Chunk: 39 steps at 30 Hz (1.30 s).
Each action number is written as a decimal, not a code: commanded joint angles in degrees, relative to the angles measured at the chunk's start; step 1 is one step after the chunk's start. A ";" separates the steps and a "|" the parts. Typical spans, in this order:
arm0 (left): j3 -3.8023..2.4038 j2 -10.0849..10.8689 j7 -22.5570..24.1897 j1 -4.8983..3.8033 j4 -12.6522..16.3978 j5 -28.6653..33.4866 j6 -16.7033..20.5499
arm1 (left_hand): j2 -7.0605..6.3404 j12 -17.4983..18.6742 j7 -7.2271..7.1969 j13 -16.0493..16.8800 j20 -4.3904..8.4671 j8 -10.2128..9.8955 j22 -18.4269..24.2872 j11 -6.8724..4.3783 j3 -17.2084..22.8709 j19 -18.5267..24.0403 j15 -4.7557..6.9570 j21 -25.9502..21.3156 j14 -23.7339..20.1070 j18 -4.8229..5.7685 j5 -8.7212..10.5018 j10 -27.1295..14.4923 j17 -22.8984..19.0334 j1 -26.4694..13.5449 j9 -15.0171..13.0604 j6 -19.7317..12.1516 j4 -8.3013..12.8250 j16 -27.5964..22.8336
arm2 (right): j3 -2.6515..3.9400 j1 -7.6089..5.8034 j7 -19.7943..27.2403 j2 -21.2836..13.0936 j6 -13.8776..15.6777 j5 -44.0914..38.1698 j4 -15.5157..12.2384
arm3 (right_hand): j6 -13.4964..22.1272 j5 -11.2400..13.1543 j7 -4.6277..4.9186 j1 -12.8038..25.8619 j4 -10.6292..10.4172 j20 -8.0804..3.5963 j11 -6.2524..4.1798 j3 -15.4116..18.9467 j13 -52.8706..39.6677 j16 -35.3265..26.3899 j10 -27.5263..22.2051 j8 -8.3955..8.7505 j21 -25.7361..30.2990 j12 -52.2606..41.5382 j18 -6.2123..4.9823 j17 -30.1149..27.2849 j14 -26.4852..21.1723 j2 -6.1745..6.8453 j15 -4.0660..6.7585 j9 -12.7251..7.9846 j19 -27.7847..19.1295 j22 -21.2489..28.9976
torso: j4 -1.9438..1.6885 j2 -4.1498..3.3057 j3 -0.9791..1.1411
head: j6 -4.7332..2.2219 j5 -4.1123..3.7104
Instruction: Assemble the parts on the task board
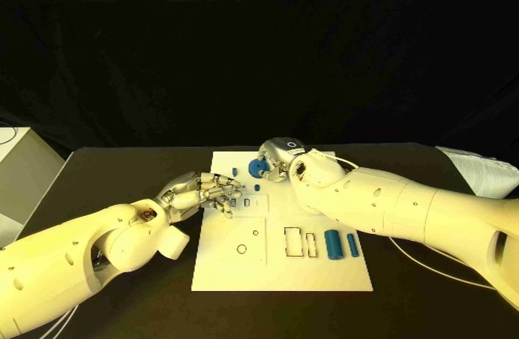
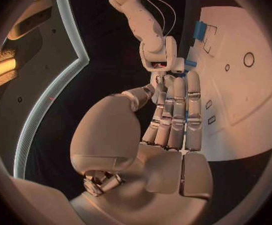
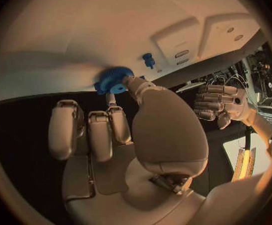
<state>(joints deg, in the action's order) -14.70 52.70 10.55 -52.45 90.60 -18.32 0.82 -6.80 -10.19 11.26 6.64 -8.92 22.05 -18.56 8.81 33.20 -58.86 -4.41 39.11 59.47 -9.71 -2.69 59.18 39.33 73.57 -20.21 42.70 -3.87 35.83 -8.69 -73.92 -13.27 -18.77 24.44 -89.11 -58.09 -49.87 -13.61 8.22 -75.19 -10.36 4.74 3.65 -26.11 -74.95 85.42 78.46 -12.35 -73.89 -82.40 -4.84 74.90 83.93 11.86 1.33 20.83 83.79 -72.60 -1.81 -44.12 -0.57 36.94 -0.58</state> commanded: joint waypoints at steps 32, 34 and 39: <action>-0.02 -0.05 0.49 -0.01 -0.15 -0.07 -0.69 | 0.02 0.21 1.61 -0.07 -0.41 -0.19 0.10 0.02 -0.04 -0.21 -0.08 -0.44 -0.36 -0.75 -0.08 -0.17 -0.05 -0.28 -0.10 -0.36 0.03 -0.33 | -0.03 0.02 3.53 -3.84 4.23 4.34 -2.99 | 1.44 -0.28 0.55 7.37 -5.47 0.67 0.40 7.77 -0.97 -0.33 -1.95 2.83 1.77 1.25 0.30 7.66 4.42 -3.90 -0.85 -2.09 -0.70 0.61 | 0.05 0.07 0.02 | -0.16 0.04; -0.02 -0.06 0.57 0.00 -0.19 -0.07 -0.71 | 0.04 0.21 1.61 -0.08 -0.42 -0.19 0.14 0.02 -0.05 -0.22 -0.08 -0.48 -0.36 -0.75 -0.08 -0.17 -0.04 -0.30 -0.10 -0.37 0.01 -0.35 | 0.03 -0.09 4.43 -5.10 5.67 5.54 -4.31 | 1.47 -1.07 0.62 6.63 -5.07 0.66 0.43 7.19 -1.06 -0.25 -1.86 2.93 1.70 1.20 0.33 7.75 4.44 -3.58 -0.87 -2.19 -0.64 0.48 | 0.13 0.14 0.01 | -0.20 0.06; -0.02 -0.04 0.79 0.01 -0.39 -0.07 -0.59 | 0.02 0.22 1.60 -0.08 -0.42 -0.20 0.14 0.02 -0.06 -0.22 -0.08 -0.49 -0.36 -0.76 -0.08 -0.18 -0.04 -0.28 -0.10 -0.38 0.03 -0.35 | 0.30 -0.85 7.96 -9.96 8.00 11.66 -9.15 | 0.94 -1.79 0.71 4.84 -4.01 0.68 0.49 5.73 -1.52 0.20 -1.32 2.79 0.81 0.89 0.55 8.29 4.59 -2.96 -0.92 -2.27 -0.20 -0.50 | 0.37 0.32 0.08 | -0.46 0.27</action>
<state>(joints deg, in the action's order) -14.69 52.72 10.56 -52.45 90.18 -18.33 0.82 -6.80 -10.19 11.26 6.65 -9.13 22.05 -18.47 8.80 33.20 -59.07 -4.41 38.88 59.47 -9.71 -2.69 59.18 39.33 73.57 -20.27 42.70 -3.87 35.83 -8.47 -74.56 -9.27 -28.09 28.88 -82.52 -66.43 -48.65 -15.21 8.89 -69.89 -14.22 5.35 4.24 -20.06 -74.92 85.36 76.64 -9.51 -72.78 -81.23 -4.84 74.93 84.13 9.07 0.72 18.63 83.17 -73.01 -1.64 -43.93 -0.55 36.63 -0.41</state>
